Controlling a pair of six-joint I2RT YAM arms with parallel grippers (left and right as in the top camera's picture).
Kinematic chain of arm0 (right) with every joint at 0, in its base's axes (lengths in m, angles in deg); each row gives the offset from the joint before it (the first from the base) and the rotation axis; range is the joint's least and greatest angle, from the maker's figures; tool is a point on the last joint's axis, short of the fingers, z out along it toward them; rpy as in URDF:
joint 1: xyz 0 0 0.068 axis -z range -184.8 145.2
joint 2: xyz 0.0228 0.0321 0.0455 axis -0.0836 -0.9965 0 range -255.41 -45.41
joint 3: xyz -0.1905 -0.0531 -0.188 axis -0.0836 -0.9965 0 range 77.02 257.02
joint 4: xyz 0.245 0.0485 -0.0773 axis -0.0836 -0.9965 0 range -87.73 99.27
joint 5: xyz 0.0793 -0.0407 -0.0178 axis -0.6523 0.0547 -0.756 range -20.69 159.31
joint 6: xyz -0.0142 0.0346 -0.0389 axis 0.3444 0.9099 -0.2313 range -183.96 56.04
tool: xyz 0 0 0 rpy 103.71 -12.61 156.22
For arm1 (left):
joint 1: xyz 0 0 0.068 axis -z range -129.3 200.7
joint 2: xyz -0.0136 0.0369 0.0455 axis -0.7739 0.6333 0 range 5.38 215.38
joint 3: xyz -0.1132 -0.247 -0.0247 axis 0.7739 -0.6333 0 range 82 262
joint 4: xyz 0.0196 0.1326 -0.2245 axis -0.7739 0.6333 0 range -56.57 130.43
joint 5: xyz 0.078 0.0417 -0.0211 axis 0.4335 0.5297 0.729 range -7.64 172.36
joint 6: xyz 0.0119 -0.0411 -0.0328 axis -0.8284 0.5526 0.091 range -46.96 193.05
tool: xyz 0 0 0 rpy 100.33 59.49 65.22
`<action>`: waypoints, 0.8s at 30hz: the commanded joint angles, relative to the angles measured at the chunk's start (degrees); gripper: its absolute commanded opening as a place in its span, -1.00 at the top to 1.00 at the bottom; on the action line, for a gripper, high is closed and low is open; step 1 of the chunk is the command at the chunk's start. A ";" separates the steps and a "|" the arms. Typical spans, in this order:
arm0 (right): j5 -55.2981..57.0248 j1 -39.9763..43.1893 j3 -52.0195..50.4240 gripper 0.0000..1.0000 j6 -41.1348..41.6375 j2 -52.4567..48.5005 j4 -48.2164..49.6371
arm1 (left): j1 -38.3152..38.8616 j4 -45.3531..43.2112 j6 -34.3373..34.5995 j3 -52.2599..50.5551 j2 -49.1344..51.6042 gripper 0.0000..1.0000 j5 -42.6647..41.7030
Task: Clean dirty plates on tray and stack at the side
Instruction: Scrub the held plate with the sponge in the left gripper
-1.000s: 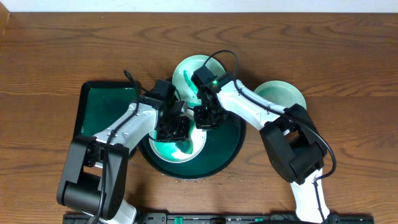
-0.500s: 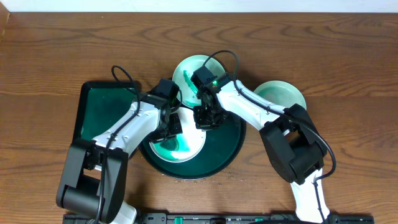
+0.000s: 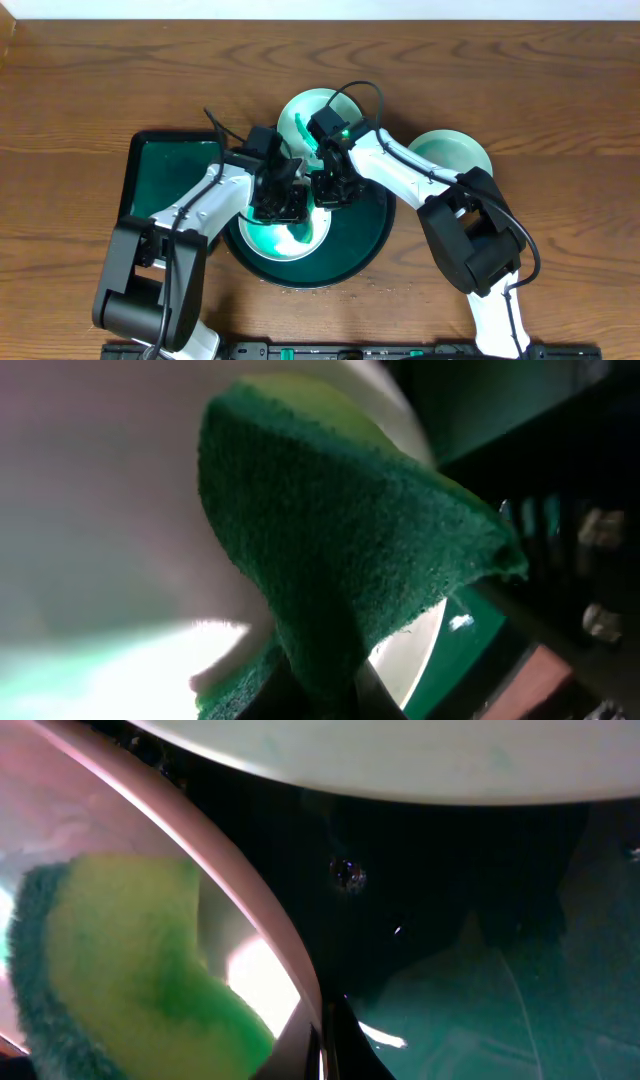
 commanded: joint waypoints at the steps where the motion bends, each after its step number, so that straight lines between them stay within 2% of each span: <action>1: 1.90 0.15 -1.03 0.98 1.01 -0.66 0.35 | 0.20 -1.64 5.97 -0.46 0.79 0.86 10.84; 6: 1.92 0.15 -1.03 0.98 0.96 -0.66 0.33 | 0.20 0.39 21.46 -0.46 0.79 0.86 39.21; 10: 1.90 0.15 -1.03 0.98 1.01 -0.66 0.48 | 0.20 4.48 27.76 -0.46 0.79 0.86 47.52; 12: 1.90 0.15 -1.03 0.98 0.98 -0.66 0.57 | 0.22 5.92 27.85 -0.46 0.79 0.85 47.54; 14: 1.90 0.15 -1.03 0.98 0.98 -0.66 0.52 | 0.26 6.71 26.88 -0.46 0.79 0.86 45.03; 16: 1.90 0.15 -1.03 0.98 0.98 -0.66 0.50 | 0.26 6.62 23.23 -0.46 0.79 0.86 38.58; 20: 1.90 0.15 -1.03 0.98 0.98 -0.66 0.33 | 0.26 6.54 11.52 -0.46 0.79 0.85 17.44; 24: 1.90 0.15 -1.01 0.98 0.96 -0.66 0.31 | 0.26 6.58 3.23 -0.46 0.79 0.86 2.32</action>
